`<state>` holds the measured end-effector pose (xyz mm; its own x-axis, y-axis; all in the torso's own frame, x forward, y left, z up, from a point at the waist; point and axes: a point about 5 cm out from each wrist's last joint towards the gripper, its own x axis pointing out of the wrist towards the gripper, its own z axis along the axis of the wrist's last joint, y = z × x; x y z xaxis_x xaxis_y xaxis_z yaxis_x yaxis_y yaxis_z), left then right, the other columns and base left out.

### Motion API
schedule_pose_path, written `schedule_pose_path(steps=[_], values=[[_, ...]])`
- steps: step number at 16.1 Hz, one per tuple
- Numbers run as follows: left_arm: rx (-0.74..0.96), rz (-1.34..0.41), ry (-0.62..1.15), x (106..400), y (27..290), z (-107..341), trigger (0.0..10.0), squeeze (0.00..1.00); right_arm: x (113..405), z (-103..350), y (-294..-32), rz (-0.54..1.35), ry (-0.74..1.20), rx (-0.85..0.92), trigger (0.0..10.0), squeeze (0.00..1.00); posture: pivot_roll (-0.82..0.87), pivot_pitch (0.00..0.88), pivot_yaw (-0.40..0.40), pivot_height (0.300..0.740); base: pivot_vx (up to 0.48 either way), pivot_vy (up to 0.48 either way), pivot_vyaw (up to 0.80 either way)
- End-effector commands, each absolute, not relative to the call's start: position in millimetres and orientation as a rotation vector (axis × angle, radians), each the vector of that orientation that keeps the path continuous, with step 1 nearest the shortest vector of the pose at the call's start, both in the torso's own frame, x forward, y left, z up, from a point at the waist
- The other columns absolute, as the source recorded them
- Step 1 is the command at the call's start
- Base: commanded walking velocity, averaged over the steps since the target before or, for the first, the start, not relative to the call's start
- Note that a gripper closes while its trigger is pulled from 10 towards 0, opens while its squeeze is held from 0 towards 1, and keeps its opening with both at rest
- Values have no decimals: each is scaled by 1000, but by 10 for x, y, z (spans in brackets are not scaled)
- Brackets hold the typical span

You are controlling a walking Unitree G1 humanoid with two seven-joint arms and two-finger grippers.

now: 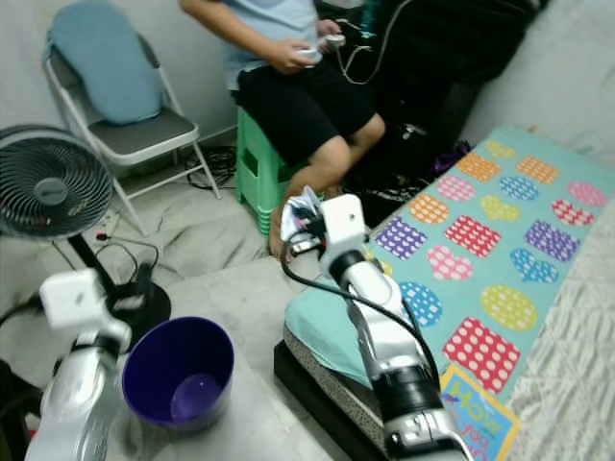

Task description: Clean up the room

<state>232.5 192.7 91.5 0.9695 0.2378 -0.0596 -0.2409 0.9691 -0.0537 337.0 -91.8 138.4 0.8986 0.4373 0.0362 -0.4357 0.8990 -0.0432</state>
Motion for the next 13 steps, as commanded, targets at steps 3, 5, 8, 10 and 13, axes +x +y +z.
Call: schedule_pose_path(steps=[3,5,8,10,13], values=[[-47,236,36,2393,1929,950,10000,0,3306,1315,-974,442,-40,-56,10000,0,-56,0,-65,740,0,0,0],[-46,229,33,2415,1931,971,10000,0,3251,1275,-1026,429,-39,-69,10000,0,-71,0,-56,740,0,0,400],[-52,219,36,2459,1929,989,10000,0,3186,1227,-1063,414,-29,-69,10000,0,-105,0,-28,740,0,0,800],[-42,199,35,2491,1896,1016,10000,0,3156,1194,-1104,397,-22,-66,10000,0,-116,0,-12,740,0,0,800],[-31,180,39,2481,1898,1034,10000,0,3124,1195,-1101,379,-27,-64,10000,0,-131,0,13,740,0,0,800]])
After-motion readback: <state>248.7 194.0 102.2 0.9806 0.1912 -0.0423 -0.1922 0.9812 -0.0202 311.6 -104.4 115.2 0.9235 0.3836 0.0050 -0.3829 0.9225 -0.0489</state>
